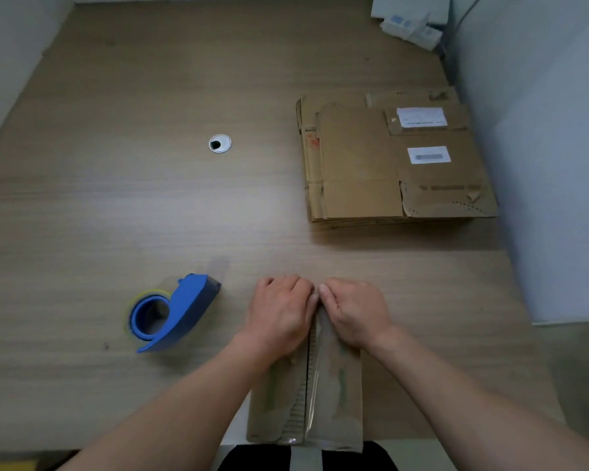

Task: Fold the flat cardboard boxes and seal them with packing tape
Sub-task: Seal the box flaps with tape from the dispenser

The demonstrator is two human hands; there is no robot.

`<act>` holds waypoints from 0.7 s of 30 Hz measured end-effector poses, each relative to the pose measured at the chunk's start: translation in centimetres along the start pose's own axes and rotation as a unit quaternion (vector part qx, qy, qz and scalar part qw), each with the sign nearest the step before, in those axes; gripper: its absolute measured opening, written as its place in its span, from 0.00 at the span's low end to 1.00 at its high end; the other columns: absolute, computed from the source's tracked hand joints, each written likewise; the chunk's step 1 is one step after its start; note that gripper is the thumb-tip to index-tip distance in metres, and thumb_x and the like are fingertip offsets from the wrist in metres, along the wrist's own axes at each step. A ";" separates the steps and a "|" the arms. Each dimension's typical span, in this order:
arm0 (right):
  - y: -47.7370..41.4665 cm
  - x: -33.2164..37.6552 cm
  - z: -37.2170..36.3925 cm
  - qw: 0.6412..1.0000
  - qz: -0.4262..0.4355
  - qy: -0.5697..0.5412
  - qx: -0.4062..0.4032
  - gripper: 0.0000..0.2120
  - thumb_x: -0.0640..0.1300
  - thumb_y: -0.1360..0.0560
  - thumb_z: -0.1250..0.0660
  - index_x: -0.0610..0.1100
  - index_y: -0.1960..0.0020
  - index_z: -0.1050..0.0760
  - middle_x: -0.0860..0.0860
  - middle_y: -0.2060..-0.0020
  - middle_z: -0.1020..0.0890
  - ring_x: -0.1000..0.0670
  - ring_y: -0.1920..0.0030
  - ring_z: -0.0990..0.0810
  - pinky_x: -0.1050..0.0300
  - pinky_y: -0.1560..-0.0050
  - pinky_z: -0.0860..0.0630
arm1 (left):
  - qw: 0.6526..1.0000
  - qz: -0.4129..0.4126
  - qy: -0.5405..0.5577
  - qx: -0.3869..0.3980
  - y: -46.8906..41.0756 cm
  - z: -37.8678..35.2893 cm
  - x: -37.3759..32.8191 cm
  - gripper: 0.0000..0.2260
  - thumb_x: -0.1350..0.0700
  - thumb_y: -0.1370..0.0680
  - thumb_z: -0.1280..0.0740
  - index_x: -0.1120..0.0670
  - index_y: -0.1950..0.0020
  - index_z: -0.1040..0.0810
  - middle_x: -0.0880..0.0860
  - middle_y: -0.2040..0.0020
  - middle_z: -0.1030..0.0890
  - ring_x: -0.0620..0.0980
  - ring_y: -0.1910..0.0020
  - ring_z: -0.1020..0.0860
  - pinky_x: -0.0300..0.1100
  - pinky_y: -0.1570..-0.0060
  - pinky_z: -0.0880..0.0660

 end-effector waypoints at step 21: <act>1.1 0.8 1.3 0.997 -0.033 0.068 0.007 0.33 0.66 0.19 0.55 0.56 0.19 0.61 0.48 0.20 0.65 0.46 0.20 0.65 0.40 0.23 0.58 | 0.976 0.179 0.123 -0.031 8.3 -2.1 1.8 0.26 0.38 0.22 0.44 0.41 0.26 0.43 0.50 0.20 0.55 0.63 0.24 0.42 0.59 0.41 0.24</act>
Point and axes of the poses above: each hand's wrist, its own y-axis away from the middle knuckle, its own z-axis out of the back of the hand, x = y × z, the point moved 8 cm from there along -y, towards the middle knuckle
